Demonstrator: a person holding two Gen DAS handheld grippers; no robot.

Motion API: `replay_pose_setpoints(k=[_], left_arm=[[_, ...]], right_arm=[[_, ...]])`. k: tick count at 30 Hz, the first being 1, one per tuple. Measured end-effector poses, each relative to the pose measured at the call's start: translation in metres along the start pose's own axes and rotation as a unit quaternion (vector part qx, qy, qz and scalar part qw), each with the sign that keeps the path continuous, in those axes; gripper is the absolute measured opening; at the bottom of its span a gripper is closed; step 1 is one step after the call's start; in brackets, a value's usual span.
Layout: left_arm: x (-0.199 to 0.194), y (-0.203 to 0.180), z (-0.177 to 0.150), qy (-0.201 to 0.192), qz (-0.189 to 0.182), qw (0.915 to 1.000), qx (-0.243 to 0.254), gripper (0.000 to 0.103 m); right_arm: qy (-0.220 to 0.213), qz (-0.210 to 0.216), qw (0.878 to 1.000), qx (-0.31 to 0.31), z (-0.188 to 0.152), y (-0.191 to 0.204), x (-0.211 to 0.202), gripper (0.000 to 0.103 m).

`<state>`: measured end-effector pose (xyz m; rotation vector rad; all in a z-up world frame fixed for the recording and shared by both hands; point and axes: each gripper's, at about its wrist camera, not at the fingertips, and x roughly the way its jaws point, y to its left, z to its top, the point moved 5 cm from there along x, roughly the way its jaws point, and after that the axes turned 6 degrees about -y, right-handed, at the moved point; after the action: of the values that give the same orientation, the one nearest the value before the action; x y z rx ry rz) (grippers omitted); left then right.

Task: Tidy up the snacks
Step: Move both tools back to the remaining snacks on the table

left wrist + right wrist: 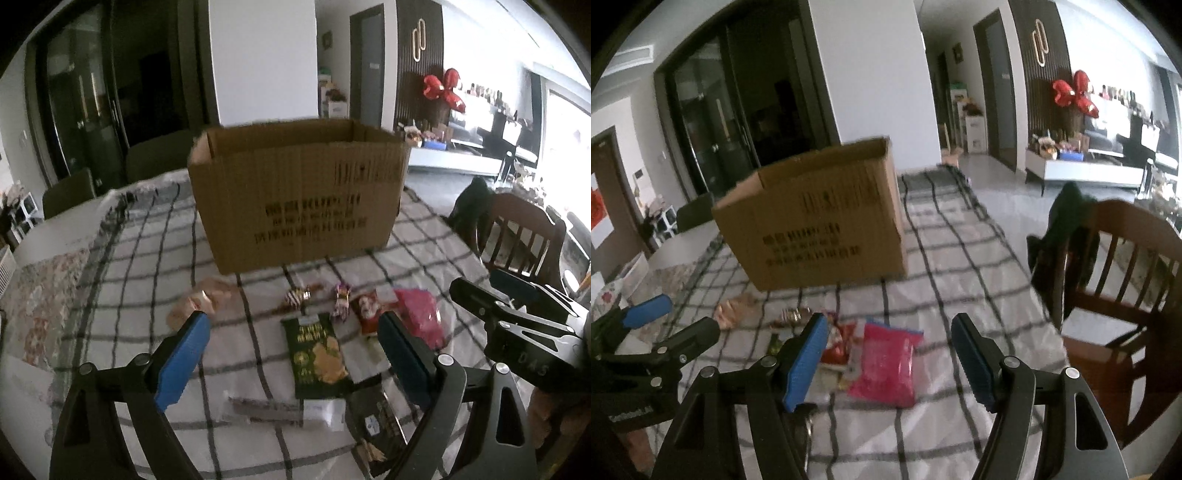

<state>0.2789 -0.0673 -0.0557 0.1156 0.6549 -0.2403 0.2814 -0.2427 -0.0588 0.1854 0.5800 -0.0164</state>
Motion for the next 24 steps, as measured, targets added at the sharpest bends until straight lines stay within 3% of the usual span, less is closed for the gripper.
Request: replay_pose_setpoints(k=[7,15,24], left_arm=[[0.027,0.000,-0.019,0.041,-0.004,0.9991,-0.014,0.086],[0.052,-0.002,-0.031,0.076,-0.019,0.9964,-0.030,0.078],[0.075,-0.001,-0.041,0.101,-0.013,0.9940,-0.041,0.071]], right_arm=[[0.035,0.009,0.999,0.017,-0.018,-0.003,0.020,0.069],[0.071,0.025,0.997,0.033,-0.033,-0.003,0.042,0.058],[0.085,0.029,0.995,0.034,-0.040,0.001,0.056,0.052]])
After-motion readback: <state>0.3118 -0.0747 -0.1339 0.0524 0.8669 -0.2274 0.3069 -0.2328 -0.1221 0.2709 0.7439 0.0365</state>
